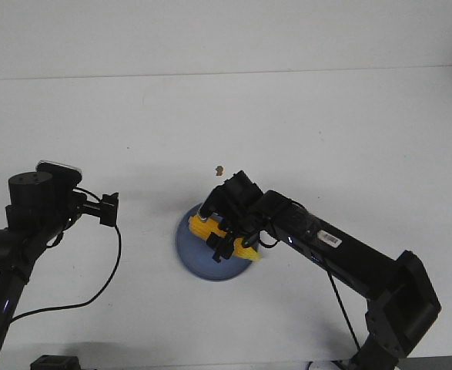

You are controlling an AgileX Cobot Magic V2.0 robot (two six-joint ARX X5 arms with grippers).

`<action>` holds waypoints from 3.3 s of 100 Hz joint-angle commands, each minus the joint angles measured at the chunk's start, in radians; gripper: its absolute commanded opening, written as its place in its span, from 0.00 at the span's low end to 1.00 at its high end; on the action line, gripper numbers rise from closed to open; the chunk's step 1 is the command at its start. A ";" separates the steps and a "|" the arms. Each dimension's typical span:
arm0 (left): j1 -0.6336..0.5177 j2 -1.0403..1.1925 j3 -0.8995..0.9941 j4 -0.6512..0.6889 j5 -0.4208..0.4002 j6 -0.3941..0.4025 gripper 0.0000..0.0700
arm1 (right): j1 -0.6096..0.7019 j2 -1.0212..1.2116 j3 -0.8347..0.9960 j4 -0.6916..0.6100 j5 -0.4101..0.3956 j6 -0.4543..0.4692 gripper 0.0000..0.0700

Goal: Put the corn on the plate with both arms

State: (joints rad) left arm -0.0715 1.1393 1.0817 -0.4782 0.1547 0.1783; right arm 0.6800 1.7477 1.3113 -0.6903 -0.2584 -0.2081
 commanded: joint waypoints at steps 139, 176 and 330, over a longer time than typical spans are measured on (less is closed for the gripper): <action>0.009 -0.124 0.007 0.114 0.003 -0.113 0.95 | -0.719 -1.026 -0.487 0.257 0.045 0.167 0.61; 0.009 -0.439 -0.325 0.271 -0.015 -0.173 0.95 | -0.719 -1.234 -0.656 0.364 0.075 0.218 0.61; 0.009 -0.705 -0.510 0.297 -0.058 -0.243 0.95 | -0.719 -1.473 -0.732 0.311 0.110 0.256 0.53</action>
State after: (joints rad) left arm -0.0631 0.4324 0.5579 -0.1898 0.1013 -0.0628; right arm -0.0395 0.2756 0.5785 -0.3904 -0.1532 0.0422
